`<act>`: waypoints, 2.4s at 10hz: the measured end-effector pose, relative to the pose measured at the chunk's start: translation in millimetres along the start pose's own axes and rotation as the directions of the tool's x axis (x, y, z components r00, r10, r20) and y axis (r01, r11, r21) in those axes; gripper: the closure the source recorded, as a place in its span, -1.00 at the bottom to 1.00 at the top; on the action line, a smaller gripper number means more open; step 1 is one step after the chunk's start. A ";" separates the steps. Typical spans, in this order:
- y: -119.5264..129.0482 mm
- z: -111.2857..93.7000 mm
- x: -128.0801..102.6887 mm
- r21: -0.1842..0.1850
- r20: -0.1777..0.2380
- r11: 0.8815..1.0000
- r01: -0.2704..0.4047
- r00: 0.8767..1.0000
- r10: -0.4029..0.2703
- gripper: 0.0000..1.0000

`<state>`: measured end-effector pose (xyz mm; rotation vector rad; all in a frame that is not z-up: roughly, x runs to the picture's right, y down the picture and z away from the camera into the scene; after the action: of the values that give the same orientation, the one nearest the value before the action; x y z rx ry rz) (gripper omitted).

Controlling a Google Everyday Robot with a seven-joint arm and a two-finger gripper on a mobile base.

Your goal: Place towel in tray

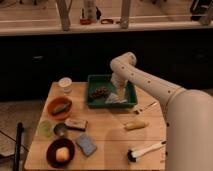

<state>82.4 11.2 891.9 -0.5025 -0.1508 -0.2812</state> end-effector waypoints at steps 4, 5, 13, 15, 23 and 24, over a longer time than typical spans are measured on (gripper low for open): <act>-1.5 -0.6 1.9 -0.002 -0.003 1.000 0.024 1.000 -0.024 -0.60; -2.6 -1.0 1.3 -0.001 -0.005 1.000 0.029 1.000 -0.029 -0.60; -2.4 -1.0 2.5 -0.001 -0.007 1.000 0.029 1.000 -0.029 -0.60; -2.5 -1.0 2.4 -0.001 -0.007 1.000 0.029 1.000 -0.029 -0.60; -2.2 -1.1 3.0 -0.001 -0.007 1.000 0.029 1.000 -0.029 -0.60; -2.2 -1.1 3.0 -0.001 -0.007 1.000 0.028 1.000 -0.028 -0.60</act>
<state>84.7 8.1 892.7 -0.5006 -0.1506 -0.3110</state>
